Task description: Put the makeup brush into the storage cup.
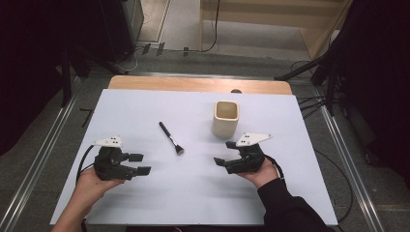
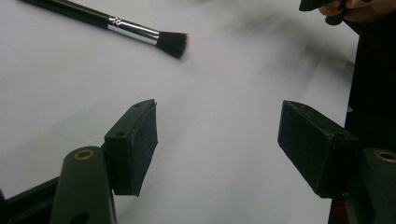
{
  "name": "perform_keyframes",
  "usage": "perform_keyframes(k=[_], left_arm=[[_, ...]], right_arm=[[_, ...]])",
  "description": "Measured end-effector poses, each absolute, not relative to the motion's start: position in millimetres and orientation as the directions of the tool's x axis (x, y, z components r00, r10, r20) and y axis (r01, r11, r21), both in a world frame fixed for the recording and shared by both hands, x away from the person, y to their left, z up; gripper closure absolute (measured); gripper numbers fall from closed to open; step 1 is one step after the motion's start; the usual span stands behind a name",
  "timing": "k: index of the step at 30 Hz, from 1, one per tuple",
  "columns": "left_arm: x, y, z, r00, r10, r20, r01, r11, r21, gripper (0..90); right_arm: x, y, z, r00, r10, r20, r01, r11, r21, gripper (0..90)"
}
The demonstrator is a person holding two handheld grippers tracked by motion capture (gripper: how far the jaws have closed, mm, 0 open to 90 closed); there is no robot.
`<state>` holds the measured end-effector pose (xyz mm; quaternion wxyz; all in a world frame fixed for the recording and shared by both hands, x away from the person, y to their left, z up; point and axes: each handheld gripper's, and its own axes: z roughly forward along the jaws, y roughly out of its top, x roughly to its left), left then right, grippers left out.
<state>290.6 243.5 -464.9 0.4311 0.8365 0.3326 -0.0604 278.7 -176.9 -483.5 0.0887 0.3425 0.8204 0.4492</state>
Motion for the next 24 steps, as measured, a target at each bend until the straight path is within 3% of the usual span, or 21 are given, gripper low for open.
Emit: perform_keyframes(k=[24], left_arm=[[290, 245, -465, 0.771, 0.508, -0.384, 0.609, -0.411, 0.679, 28.8]], right_arm=[[296, -149, -479, -0.741, 0.654, 0.153, 0.476, 0.350, 0.806, 24.9]])
